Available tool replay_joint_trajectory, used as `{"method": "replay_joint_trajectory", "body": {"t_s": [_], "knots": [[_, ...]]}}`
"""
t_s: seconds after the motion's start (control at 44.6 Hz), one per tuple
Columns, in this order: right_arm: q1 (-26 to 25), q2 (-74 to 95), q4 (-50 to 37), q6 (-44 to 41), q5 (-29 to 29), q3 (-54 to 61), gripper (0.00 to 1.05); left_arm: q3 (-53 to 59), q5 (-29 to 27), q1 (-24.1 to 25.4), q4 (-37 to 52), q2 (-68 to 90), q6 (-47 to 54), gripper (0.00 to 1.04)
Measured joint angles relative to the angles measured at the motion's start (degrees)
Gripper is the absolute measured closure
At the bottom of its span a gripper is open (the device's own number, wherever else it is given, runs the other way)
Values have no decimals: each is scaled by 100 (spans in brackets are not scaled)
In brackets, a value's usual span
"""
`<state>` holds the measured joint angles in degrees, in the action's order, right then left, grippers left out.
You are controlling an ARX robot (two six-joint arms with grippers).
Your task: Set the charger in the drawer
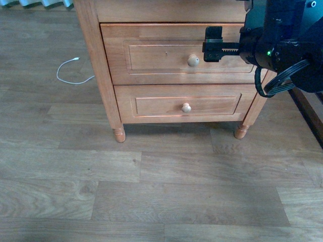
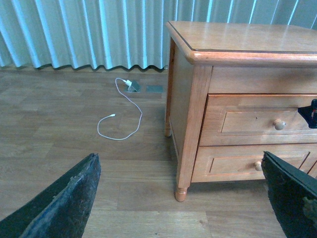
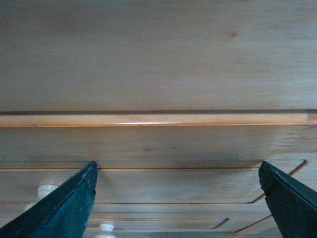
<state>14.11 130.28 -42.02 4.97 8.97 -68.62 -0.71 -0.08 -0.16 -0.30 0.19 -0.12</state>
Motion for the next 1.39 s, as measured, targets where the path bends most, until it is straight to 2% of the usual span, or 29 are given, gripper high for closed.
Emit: {"method": "replay_joint_trajectory", "body": {"t_s": [0.919,1.389], "knots": [[9,168,-44,-92,96,-184,8,0,0,0,0,-2,0,6],[-103,-1818,-407,-216,-640,1797,8,0,0,0,0,-2,0,6]]}}
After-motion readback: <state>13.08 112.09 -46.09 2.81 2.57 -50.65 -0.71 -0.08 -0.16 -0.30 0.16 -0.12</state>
